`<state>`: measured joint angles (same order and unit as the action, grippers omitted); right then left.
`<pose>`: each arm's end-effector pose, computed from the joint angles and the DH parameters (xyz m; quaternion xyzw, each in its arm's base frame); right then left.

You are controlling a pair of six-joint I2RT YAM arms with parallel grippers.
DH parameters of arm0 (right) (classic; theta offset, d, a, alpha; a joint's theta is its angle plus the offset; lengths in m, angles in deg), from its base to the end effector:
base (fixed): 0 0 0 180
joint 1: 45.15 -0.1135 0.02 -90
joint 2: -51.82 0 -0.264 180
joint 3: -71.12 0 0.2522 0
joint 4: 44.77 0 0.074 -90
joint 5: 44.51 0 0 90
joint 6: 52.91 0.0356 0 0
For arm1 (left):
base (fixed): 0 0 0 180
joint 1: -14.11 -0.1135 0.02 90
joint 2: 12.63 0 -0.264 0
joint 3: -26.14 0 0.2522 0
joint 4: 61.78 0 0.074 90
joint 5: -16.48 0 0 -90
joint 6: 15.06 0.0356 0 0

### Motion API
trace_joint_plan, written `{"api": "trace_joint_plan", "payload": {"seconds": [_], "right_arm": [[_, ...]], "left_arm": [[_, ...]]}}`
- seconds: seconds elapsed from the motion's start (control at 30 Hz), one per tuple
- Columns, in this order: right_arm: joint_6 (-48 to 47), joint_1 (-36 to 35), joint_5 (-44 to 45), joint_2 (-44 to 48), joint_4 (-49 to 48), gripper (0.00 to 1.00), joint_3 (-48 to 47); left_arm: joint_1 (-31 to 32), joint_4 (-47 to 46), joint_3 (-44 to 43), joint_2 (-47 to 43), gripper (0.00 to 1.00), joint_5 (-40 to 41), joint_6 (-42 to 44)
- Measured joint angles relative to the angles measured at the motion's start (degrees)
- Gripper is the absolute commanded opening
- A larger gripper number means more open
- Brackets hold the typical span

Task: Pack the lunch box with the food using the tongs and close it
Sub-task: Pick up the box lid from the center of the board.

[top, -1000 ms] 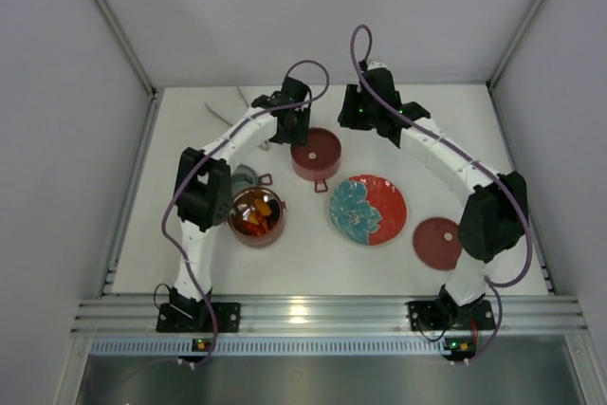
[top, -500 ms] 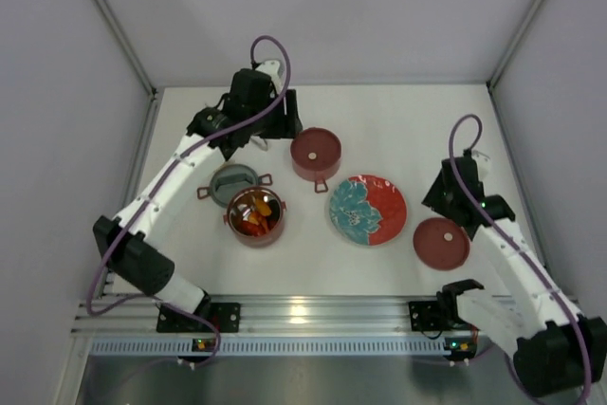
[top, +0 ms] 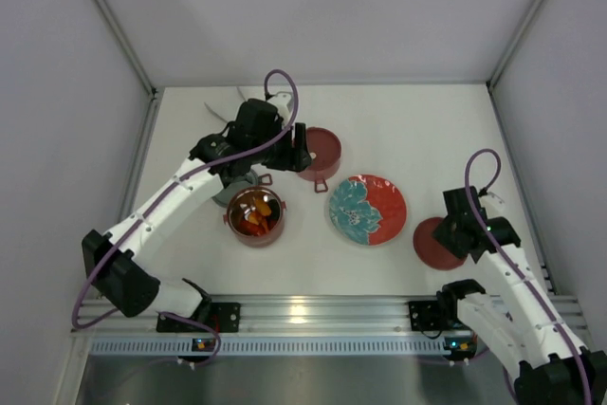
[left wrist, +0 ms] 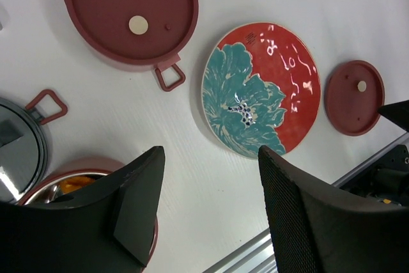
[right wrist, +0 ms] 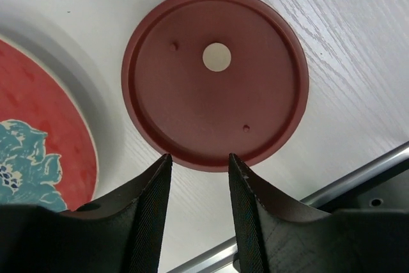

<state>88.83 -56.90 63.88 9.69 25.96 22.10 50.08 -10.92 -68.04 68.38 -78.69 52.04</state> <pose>0.1218 0.0139 0.2241 0.3628 0.8912 -0.0148 0.2719 0.2498 -0.1852 0.3648 0.1218 0.8886 -0.2517 0.3636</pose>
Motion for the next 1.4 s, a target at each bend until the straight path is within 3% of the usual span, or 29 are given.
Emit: {"api": "trace_joint_plan", "payload": {"seconds": [0.17, 0.4, 0.57, 0.87, 1.4], "right_arm": [[1.9, 0.0, 0.4, -2.8, 1.6, 0.39, 0.0], [2.2, 0.0, -2.7, -17.1, 1.5, 0.24, -0.4], [1.7, 0.0, -6.0, -21.8, 0.1, 0.25, -0.4], [-0.7, 0.0, -9.0, -22.0, -6.7, 0.35, 1.1], [-4.2, 0.0, -9.0, -25.9, -16.7, 0.34, 1.1]], "left_arm": [[0.0, -0.5, 1.2, -1.7, 0.66, -0.2, 0.0], [0.0, -1.1, 1.2, -2.8, 0.66, -0.2, 0.0], [0.0, -1.1, 1.2, -2.8, 0.66, -0.2, 0.0], [0.0, -1.2, 1.2, -2.8, 0.66, -0.2, 0.1], [0.0, -1.1, 1.2, -2.8, 0.66, -0.2, 0.1]]}}
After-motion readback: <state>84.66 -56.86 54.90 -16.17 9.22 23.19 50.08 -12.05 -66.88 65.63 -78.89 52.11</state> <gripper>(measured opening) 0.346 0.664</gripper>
